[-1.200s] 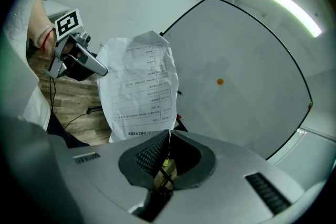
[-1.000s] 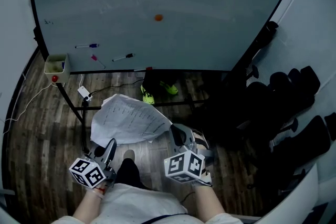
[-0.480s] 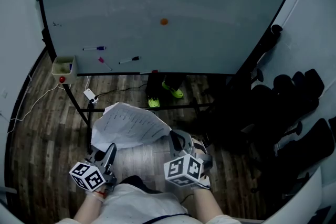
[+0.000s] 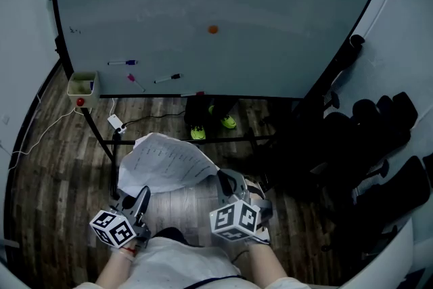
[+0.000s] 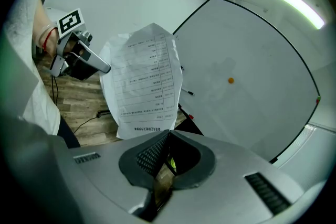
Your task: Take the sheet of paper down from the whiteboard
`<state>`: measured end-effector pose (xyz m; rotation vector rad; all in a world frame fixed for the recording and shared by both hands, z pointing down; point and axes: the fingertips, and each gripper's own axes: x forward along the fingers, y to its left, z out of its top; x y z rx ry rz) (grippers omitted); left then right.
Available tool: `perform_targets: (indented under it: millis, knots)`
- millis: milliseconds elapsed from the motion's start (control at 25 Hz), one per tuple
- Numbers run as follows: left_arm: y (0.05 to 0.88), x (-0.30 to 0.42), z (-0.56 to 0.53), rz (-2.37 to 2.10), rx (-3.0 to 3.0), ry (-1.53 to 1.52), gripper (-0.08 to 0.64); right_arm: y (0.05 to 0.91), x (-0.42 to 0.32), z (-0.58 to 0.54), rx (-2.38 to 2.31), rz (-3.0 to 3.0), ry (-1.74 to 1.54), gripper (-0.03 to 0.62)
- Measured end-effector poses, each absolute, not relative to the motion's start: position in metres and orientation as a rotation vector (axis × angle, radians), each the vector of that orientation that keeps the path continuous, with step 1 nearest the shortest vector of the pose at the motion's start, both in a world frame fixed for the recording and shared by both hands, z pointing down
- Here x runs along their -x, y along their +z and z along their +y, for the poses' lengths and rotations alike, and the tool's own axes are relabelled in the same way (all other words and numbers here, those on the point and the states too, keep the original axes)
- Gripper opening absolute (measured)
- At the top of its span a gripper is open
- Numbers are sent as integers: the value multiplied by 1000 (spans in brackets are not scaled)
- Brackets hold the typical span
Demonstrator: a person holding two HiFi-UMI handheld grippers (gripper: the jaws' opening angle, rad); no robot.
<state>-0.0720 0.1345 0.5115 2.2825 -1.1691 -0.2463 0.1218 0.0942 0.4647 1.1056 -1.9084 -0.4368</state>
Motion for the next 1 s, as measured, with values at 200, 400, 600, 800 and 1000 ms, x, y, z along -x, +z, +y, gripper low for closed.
perform_targets:
  millis: [200, 400, 600, 800, 1000]
  knots:
    - [506, 70, 136, -1164, -2285, -239, 15, 461, -124, 94, -1118, -1912, -442, 20]
    - [503, 66, 131, -1150, -2296, -231, 15, 458, -126, 92, -1124, -1915, -442, 20]
    - [505, 55, 129, -1117, -2309, -227, 15, 461, -134, 91, -1129, -1908, -426, 20]
    - [506, 58, 124, -1108, -2310, -227, 15, 461, -130, 86, -1129, -1903, -428, 20]
    - [507, 62, 118, -1115, -2307, -243, 15, 457, -130, 79, -1131, -1900, -436, 20]
